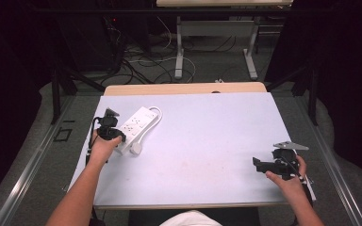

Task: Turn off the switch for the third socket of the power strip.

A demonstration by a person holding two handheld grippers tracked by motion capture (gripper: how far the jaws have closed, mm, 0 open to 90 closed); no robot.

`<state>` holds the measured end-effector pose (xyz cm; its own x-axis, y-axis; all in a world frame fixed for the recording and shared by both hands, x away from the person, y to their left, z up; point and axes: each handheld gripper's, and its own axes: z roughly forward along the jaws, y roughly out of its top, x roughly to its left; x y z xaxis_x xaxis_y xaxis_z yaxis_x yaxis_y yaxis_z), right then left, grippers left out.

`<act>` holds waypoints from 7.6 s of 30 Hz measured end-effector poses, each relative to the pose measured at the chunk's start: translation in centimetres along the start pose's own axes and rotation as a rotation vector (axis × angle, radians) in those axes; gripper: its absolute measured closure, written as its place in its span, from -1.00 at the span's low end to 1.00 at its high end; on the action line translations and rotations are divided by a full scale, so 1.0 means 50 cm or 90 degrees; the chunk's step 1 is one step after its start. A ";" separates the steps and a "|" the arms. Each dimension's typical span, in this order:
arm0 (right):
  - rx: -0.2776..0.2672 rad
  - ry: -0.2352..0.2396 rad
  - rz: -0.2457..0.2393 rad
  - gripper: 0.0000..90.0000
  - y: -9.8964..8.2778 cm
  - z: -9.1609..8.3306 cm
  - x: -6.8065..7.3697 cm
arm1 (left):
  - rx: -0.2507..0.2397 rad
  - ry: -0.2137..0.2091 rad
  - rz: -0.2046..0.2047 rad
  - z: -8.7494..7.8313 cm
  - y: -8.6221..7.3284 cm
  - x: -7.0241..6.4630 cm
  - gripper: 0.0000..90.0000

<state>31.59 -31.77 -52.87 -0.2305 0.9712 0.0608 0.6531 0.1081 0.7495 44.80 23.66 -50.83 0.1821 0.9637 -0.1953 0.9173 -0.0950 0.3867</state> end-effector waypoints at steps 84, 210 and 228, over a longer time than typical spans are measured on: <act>0.007 0.000 0.016 -1.00 0.002 0.011 -0.002 | -0.086 -0.027 0.014 -0.058 -0.006 -0.007 0.47; 0.007 0.014 0.003 -1.00 0.003 0.013 0.003 | -0.244 -0.007 0.079 -0.065 -0.230 0.056 -0.99; 0.010 0.014 0.001 -1.00 0.001 0.018 0.004 | -0.251 0.004 0.074 -0.045 -0.240 0.072 -0.99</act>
<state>32.24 -31.36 -53.40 -0.2456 0.9663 0.0766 0.6648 0.1104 0.7388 33.66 28.86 -54.12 0.2735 0.9537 -0.1250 0.6846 -0.1017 0.7218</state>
